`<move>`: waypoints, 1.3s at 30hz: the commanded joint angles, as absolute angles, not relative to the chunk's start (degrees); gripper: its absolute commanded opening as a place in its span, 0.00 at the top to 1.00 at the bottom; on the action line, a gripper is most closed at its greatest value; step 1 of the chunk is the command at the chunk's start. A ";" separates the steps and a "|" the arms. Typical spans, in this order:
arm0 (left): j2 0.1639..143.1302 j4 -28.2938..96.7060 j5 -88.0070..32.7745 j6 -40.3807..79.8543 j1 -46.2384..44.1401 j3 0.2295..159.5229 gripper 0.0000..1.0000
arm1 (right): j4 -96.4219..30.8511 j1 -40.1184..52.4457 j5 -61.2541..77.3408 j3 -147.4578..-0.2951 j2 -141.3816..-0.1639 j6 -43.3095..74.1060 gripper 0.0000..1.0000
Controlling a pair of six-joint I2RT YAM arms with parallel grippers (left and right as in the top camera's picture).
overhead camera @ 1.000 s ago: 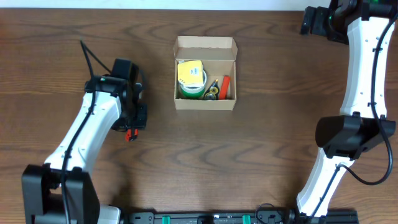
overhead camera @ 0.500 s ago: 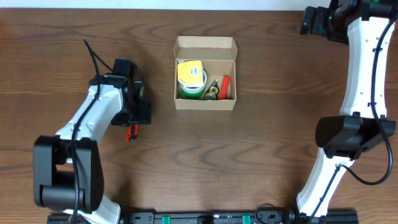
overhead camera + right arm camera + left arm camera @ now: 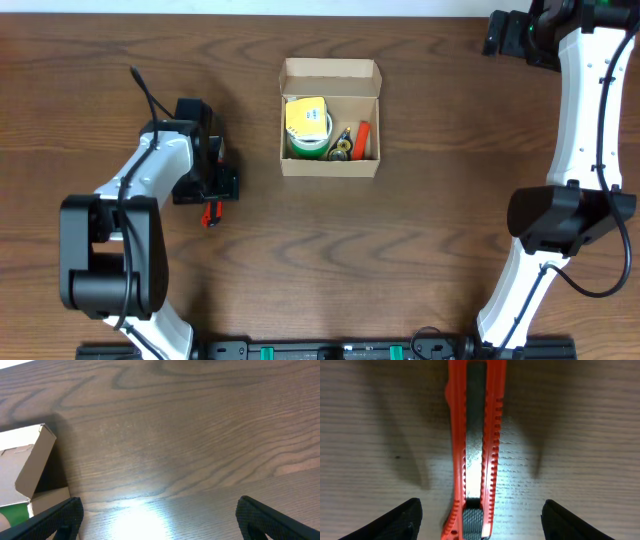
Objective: Pack container
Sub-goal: 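Move the left gripper down onto the red box cutter and grasp it, then lift the box cutter and carry it toward the box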
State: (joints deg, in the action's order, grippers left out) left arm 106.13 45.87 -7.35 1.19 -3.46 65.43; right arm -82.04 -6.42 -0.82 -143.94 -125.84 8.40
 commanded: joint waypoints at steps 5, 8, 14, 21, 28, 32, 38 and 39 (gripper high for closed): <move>108.05 45.04 -7.62 0.16 -3.22 65.60 0.24 | -82.11 -6.35 -0.60 -144.53 -125.16 8.97 0.01; 108.16 44.66 -8.47 0.16 -3.22 65.63 0.25 | -82.11 -6.35 -0.60 -144.53 -125.16 8.97 0.01; 109.06 44.51 -8.64 0.16 -3.22 65.60 0.27 | -82.11 -6.35 -0.60 -144.53 -125.16 8.97 0.01; 109.51 44.53 -8.88 0.27 -3.22 65.60 0.43 | -82.11 -6.35 -0.60 -144.53 -125.16 8.97 0.01; 109.51 44.75 -9.39 1.54 -3.22 65.60 0.75 | -82.11 -6.35 -0.60 -144.53 -125.16 8.97 0.01; 109.51 44.73 -11.60 1.93 -3.22 65.63 0.91 | -82.11 -6.35 -0.60 -144.53 -125.16 8.97 0.01; 109.51 45.67 -14.98 5.10 -3.22 66.43 0.94 | -82.11 -6.35 -0.60 -144.53 -125.16 8.97 0.01; 109.51 46.46 -14.98 6.09 -3.22 67.09 0.94 | -82.11 -6.35 -0.60 -144.53 -125.16 8.97 0.01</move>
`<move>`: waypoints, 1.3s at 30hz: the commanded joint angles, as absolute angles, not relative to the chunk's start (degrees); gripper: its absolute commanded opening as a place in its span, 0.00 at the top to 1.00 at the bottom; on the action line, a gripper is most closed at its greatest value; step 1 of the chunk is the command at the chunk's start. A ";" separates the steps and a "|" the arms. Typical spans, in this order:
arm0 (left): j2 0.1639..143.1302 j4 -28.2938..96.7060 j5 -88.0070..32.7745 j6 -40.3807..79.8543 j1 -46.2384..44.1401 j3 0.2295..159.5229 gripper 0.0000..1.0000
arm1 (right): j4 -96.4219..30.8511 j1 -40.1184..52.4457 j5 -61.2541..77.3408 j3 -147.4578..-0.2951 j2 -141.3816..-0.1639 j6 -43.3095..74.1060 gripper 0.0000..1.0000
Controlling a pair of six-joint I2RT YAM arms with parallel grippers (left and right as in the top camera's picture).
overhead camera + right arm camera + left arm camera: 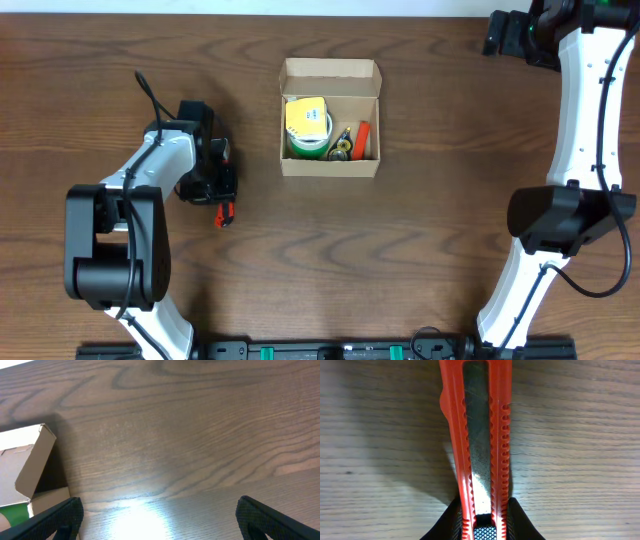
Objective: Pack container
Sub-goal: 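Lift the box cutter and carry it toward the box, then lower the box cutter vertically into the box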
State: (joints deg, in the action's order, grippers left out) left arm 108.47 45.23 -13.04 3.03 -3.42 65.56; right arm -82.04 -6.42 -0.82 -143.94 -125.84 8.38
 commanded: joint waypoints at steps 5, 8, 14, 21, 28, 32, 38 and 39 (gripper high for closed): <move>109.49 53.78 -14.98 6.87 -3.25 73.60 0.94 | -82.11 -6.35 -0.60 -144.53 -125.16 8.97 0.01; 109.49 58.98 -13.85 6.87 -3.38 79.13 0.94 | -82.11 -6.35 -0.60 -144.53 -125.16 8.97 0.01; 109.49 69.01 -13.28 8.86 -4.16 91.50 0.94 | -82.11 -6.35 -0.60 -144.53 -125.16 8.97 0.01; 109.49 77.28 -6.13 10.57 -9.85 105.89 0.94 | -82.11 -6.35 -0.60 -144.53 -125.16 8.97 0.01; 109.49 79.85 -3.33 16.21 -19.86 115.63 0.95 | -82.11 -6.35 -0.60 -144.53 -125.16 8.97 0.01; 109.51 77.80 -0.60 19.88 -25.76 116.11 0.94 | -82.11 -6.35 -0.60 -144.53 -125.16 8.97 0.01; 110.54 72.84 -0.58 21.41 -33.15 116.11 0.94 | -82.11 -6.35 -0.60 -144.53 -125.16 8.97 0.01; 111.00 72.03 -0.56 21.15 -34.04 116.11 0.94 | -82.11 -6.35 -0.60 -144.53 -125.16 8.97 0.01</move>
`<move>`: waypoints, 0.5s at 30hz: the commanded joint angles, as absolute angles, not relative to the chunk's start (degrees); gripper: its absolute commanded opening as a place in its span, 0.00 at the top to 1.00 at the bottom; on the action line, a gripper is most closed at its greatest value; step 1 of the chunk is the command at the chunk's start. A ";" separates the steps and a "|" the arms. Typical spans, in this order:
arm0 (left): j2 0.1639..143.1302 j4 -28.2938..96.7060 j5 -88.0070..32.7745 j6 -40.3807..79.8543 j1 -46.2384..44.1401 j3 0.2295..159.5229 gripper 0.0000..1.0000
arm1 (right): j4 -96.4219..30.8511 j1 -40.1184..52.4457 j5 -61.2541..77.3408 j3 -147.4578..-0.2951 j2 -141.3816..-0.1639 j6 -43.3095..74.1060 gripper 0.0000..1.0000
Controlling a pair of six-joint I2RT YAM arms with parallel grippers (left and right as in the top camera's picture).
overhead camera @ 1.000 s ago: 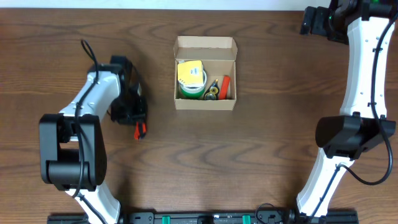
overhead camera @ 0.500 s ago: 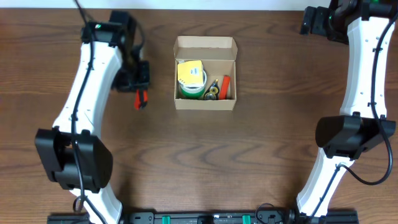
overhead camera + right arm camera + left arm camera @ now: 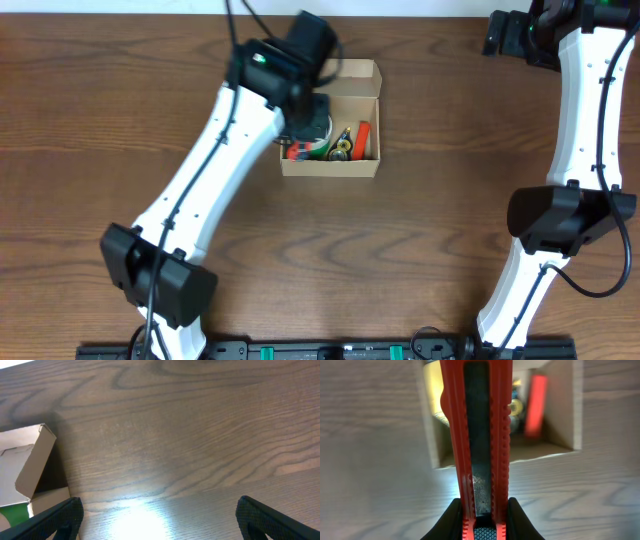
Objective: Pack container
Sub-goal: 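Lower the box cutter vertically into the box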
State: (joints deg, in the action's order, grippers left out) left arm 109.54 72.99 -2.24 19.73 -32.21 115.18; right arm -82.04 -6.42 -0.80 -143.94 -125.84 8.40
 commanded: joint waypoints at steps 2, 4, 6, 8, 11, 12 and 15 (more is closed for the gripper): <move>112.07 70.72 -0.62 21.02 -35.53 116.11 0.95 | -82.11 -6.35 -0.60 -144.53 -125.16 8.97 0.01; 113.32 69.60 -0.78 21.04 -36.42 116.11 0.94 | -82.11 -6.35 -0.60 -144.53 -125.16 8.97 0.01; 114.89 68.42 -2.11 21.06 -36.75 116.11 0.95 | -82.11 -6.35 -0.60 -144.53 -125.16 8.97 0.01; 116.62 67.18 -4.62 21.08 -36.73 116.11 0.94 | -82.11 -6.35 -0.60 -144.53 -125.16 8.97 0.01; 118.93 65.87 -6.02 21.10 -36.73 116.11 0.94 | -82.11 -6.35 -0.60 -144.53 -125.16 8.97 0.01; 119.63 65.45 -6.04 20.60 -36.77 116.11 0.94 | -82.11 -6.35 -0.60 -144.53 -125.16 8.97 0.01; 120.84 64.69 -6.04 19.92 -36.86 116.11 0.94 | -82.11 -6.35 -0.60 -144.53 -125.16 8.97 0.01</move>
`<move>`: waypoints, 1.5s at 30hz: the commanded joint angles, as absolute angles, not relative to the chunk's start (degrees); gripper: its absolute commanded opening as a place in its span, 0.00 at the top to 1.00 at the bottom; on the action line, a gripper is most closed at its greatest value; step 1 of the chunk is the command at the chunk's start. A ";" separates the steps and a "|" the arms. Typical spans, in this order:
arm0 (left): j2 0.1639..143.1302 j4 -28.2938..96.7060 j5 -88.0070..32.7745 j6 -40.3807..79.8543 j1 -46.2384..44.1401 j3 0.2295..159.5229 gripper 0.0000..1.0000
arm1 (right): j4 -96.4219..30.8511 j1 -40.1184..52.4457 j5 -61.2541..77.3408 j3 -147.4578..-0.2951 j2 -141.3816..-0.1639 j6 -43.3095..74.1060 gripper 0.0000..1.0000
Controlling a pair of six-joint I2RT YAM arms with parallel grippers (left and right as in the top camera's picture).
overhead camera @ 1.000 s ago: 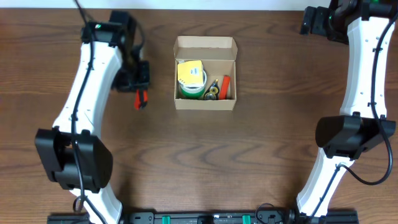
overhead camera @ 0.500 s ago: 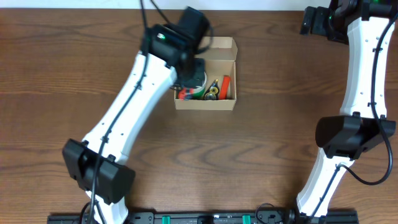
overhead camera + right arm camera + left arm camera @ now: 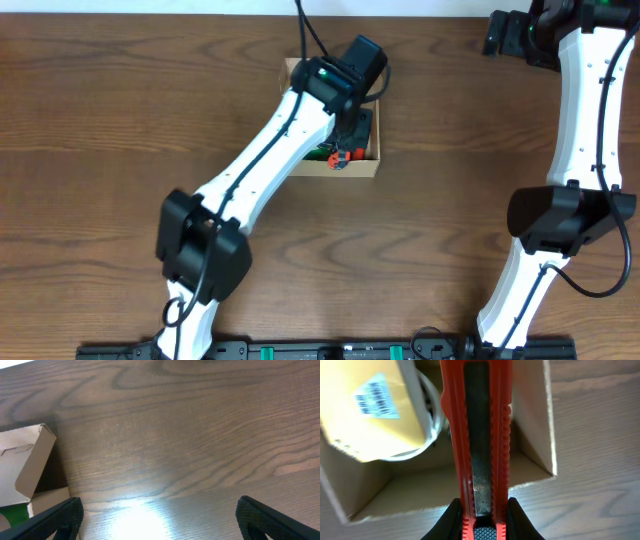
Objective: Pack container
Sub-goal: 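Lower the box cutter vertically into the box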
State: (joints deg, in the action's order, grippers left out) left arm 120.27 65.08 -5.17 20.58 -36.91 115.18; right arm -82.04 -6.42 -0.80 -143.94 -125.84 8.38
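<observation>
My left gripper is shut on an orange-red utility knife. The knife hangs over the right half of the open cardboard box, with its far end reaching across the inside. In the overhead view the left arm covers most of the box, and only the knife's red tip shows near the front wall. A round tub with a yellow lid fills the box's left side. My right gripper is open over bare table to the right of the box, holding nothing.
A box flap shows at the left edge of the right wrist view. The right arm stands along the table's right side. Brown wooden table surrounds the box.
My left gripper, still shut on the knife, has moved right from the box's front-left part to its right half, closer to the box. The right arm has not moved.
The knife lay on the table left of the box, between my open left fingers. Then the left gripper was shut on it there. Later it held the knife above the box's left side, and now over the right half.
</observation>
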 commanded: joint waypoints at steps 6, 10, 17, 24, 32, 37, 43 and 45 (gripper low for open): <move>121.21 64.23 -6.02 16.93 -36.91 116.16 0.94 | -82.11 -6.35 -0.60 -144.53 -125.16 8.97 0.01; 121.21 65.69 -6.04 10.15 -36.88 116.16 0.94 | -82.11 -6.35 -0.60 -144.53 -125.16 8.97 0.01; 121.19 71.09 -5.93 -7.86 -36.12 116.49 0.94 | -82.11 -6.35 -0.60 -144.53 -125.16 8.97 0.01; 121.16 72.82 -4.40 -24.47 -36.10 117.16 0.94 | -82.11 -6.35 -0.60 -144.53 -125.16 8.97 0.01; 121.16 72.23 4.51 -38.46 -36.21 117.16 0.94 | -82.11 -6.35 -0.60 -144.53 -125.16 8.97 0.01; 121.16 69.41 7.44 -44.77 -36.14 117.16 0.94 | -82.11 -6.35 -0.60 -144.53 -125.16 8.97 0.01; 121.16 67.02 6.68 -52.40 -36.12 117.16 0.94 | -82.11 -6.35 -0.60 -144.51 -125.16 8.97 0.01; 121.19 67.31 4.97 -54.63 -35.97 117.16 0.94 | -82.11 -6.35 -0.60 -144.53 -125.16 8.97 0.01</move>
